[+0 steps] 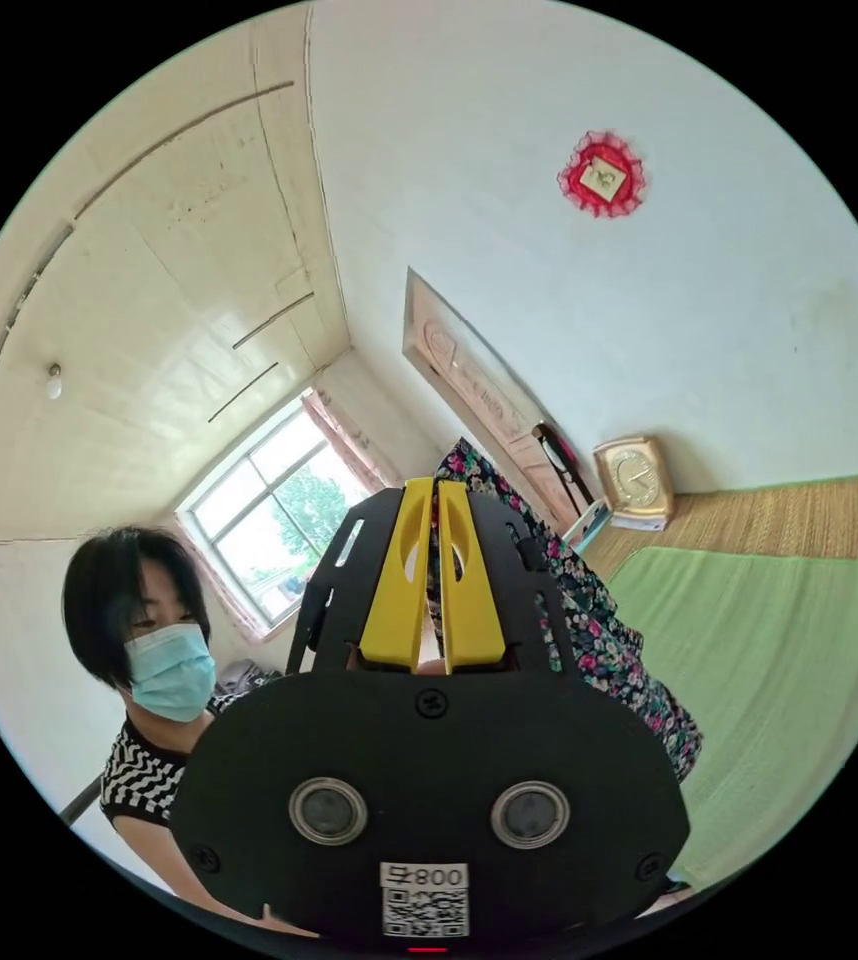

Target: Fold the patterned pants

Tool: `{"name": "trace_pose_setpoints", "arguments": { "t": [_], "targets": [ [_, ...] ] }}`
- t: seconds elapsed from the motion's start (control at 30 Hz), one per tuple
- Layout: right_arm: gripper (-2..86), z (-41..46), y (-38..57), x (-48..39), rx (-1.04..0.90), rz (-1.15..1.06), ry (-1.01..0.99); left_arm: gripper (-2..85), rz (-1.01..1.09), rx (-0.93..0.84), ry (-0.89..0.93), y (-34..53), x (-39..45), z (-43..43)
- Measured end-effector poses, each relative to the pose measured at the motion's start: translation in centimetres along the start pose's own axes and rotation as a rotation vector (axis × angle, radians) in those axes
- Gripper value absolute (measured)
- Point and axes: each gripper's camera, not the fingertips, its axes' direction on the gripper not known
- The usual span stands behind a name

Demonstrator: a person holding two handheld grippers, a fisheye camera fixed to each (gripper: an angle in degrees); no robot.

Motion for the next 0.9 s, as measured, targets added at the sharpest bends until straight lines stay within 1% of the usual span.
{"name": "trace_pose_setpoints", "arguments": {
  "t": [0.17,0.3,0.4,0.47,0.53,0.6,0.7,0.73,0.77,0.83,0.87,0.9],
  "targets": [
    [0.3,1.9,1.6,1.7,-0.041,0.05,-0.003,12.5,-0.083,0.084,0.032,-2.2,-2.5,-4.6],
    [0.3,3.0,1.7,3.8,-0.051,0.084,-0.003,11.9,-0.145,0.115,0.041,-3.2,-4.6,-6.8],
    [0.4,4.3,1.3,6.0,-0.069,0.111,0.008,7.9,-0.164,0.109,0.113,-3.7,-5.6,-7.9],
    [0.4,5.1,0.9,7.9,-0.085,0.124,0.028,2.8,-0.151,0.112,0.139,-3.9,-5.4,-9.0],
    [0.4,5.4,0.6,9.4,-0.096,0.13,0.059,1.7,-0.129,0.099,0.149,-3.8,-4.9,-10.1],
    [0.5,5.0,0.3,11.1,-0.11,0.141,0.127,1.1,-0.12,0.095,0.153,-3.5,-4.5,-11.4],
    [0.5,3.2,0.8,15.5,-0.132,0.217,0.293,0.6,-0.123,0.096,0.069,-2.4,-4.0,-13.6],
    [0.5,2.2,1.6,17.8,-0.154,0.255,0.419,0.5,-0.129,0.083,0.018,-1.8,-4.1,-14.3],
    [0.5,0.9,2.9,20.5,-0.169,0.323,0.569,0.5,-0.15,0.05,-0.052,-1.2,-4.5,-14.6],
    [0.4,-1.3,5.7,24.9,-0.178,0.448,0.691,0.5,-0.201,-0.021,-0.116,-0.2,-5.4,-14.8],
    [0.4,-2.8,7.9,27.7,-0.171,0.561,0.744,0.4,-0.24,-0.06,-0.144,0.5,-6.0,-14.9],
    [0.4,-3.4,9.0,28.8,-0.158,0.61,0.753,0.4,-0.251,-0.075,-0.152,0.7,-6.2,-15.0]
  ]
}}
